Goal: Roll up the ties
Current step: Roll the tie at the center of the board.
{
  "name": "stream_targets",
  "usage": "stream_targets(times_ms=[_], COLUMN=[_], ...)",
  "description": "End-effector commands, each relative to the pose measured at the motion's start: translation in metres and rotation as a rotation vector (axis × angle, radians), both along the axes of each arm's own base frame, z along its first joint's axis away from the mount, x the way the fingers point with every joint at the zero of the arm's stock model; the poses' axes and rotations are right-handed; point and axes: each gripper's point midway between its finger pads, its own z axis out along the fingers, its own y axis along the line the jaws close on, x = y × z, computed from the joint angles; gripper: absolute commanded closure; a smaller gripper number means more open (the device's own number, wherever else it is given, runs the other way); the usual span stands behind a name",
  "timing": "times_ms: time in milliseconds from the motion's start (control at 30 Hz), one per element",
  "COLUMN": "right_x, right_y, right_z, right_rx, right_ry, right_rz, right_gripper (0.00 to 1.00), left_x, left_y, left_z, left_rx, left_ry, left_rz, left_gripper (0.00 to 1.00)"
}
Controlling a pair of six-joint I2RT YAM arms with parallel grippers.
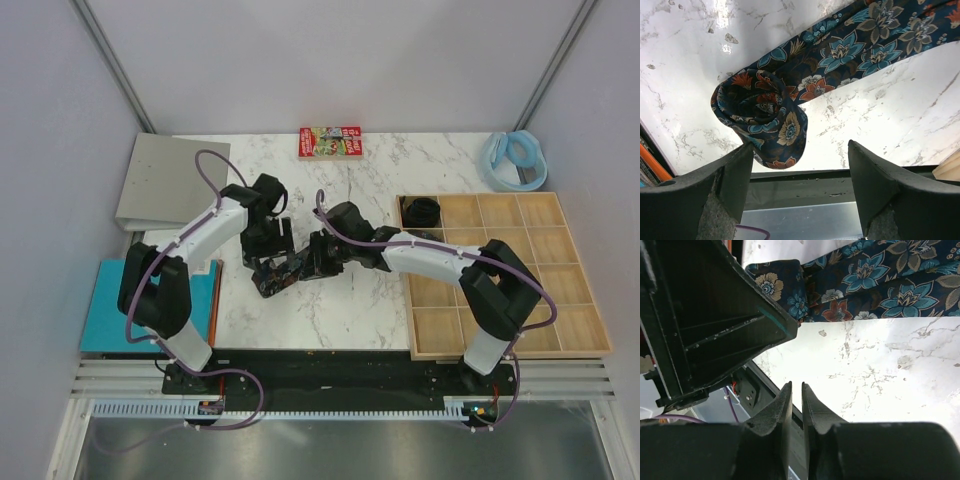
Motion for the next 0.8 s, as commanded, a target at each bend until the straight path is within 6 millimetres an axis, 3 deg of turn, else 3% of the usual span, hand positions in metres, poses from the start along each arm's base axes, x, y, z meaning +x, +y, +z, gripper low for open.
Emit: stream_targets(times_ms=[0, 200, 367, 433, 567, 600, 667, 700, 767], right_x=[0.004, 0.003, 0.002, -0.007, -0.029, -0.038, -0.036, -0.031, -0.02], right_y=[0.0, 0.003, 0.015, 0.029, 0.065, 0.075, 0.087, 0.089, 0.09], right_z=[0.03, 0.048, 0.058, 0.063, 0.065, 0.065, 0.061, 0.056, 0.04], right_rx=[0.043, 0.077, 0.089, 0.095, 0.095, 0.096, 0.082, 0.066, 0.021], right_ry=[-0.06, -0.082, -0.093, -0.103, -0.11, -0.112, -0.112, -0.12, -0.117], right_rz=[-0.007, 0.004, 0.018, 0.047, 0.113, 0.137, 0.147, 0.129, 0.104], right_gripper=[0.8, 0.79, 0.78, 0.77, 0.77, 0.77, 0.78, 0.78, 0.78], left_x=[0.001, 0.006, 0.007, -0.002, -0.012, -0.023, -0.037, -0.051, -0.06], left_y=[-0.001, 0.014, 0.044, 0.058, 0.094, 0.098, 0.103, 0.1, 0.098], left_z=[0.029, 0.069, 0.077, 0.08, 0.076, 0.063, 0.055, 0.038, 0.045], left_rx=[-0.032, -0.071, -0.072, -0.065, -0.013, -0.007, -0.023, -0.045, -0.082], left_ry=[-0.087, -0.228, -0.291, -0.322, -0.377, -0.337, -0.327, -0.281, -0.327], left_rz=[0.031, 0.071, 0.138, 0.162, 0.237, 0.245, 0.279, 0.296, 0.319], left_gripper=[0.18, 0.18, 0.2, 0.22, 0.26, 0.3, 0.34, 0.35, 0.37])
